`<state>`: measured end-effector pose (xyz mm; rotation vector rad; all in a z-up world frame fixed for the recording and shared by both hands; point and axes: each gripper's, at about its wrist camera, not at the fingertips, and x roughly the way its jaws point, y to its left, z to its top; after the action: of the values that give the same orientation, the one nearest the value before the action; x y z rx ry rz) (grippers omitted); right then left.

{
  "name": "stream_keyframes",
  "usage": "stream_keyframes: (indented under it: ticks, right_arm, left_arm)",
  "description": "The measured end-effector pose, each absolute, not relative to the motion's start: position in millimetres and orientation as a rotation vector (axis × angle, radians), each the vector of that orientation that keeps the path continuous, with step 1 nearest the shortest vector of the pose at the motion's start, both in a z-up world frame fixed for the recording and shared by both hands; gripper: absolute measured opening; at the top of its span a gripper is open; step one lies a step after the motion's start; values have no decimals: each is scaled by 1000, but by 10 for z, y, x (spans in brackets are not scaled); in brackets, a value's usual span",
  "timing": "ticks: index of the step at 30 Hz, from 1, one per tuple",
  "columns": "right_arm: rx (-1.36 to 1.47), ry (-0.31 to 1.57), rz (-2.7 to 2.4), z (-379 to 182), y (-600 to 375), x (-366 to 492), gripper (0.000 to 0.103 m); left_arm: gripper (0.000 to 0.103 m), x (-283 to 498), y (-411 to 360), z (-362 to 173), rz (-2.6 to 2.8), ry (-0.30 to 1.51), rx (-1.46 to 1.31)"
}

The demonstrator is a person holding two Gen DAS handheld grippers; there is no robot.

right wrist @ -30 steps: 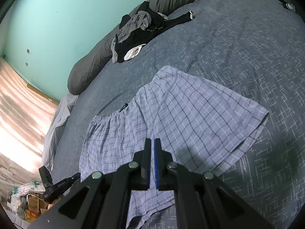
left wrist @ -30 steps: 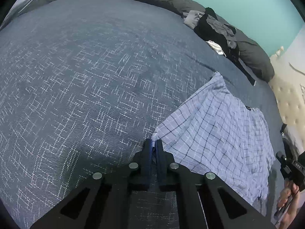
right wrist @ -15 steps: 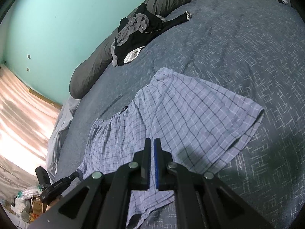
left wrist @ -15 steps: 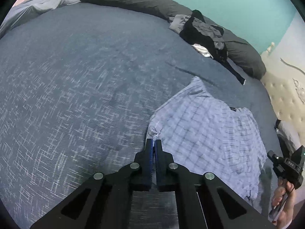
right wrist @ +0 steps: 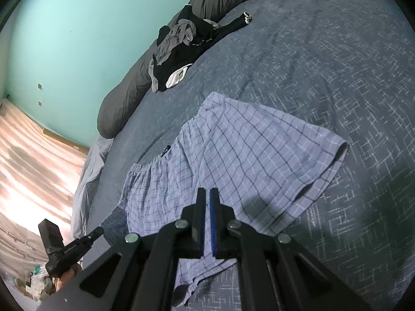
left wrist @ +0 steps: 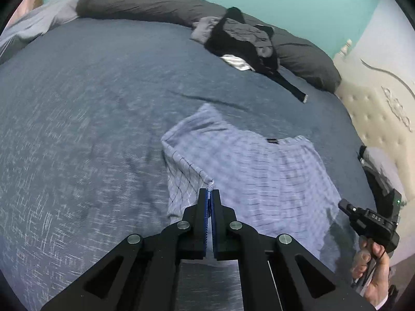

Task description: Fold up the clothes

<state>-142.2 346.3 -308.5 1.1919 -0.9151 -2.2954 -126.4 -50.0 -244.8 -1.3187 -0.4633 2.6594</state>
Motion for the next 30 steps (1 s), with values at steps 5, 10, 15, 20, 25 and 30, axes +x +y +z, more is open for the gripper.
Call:
stream_keyframes:
  ticks: [5, 10, 15, 20, 25, 30]
  right_arm:
    - [1188, -938, -2287, -3096, 3550, -1402, 3]
    - [1180, -984, -2267, -3103, 3678, -1388, 3]
    - [1193, -1011, -2257, -3149, 3806, -1365, 3]
    - [1187, -1056, -2254, -3165, 3979, -1346, 3]
    - [1179, -1091, -2246, -3183, 4158, -1347, 3]
    - [1192, -1126, -2240, -3240, 4291, -1360, 3]
  left_arm:
    - [2, -1306, -178, -2257, 2639, -400, -1299]
    - [2, -1385, 198, -2103, 2600, -349, -1285]
    - [2, -1462, 690, -2031, 2549, -277, -1280]
    - [2, -1577, 1249, -2013, 2480, -221, -1278]
    - [2, -1716, 1836, -2123, 2400, -157, -1313]
    - [2, -1795, 2351, -2222, 2341, -95, -1326]
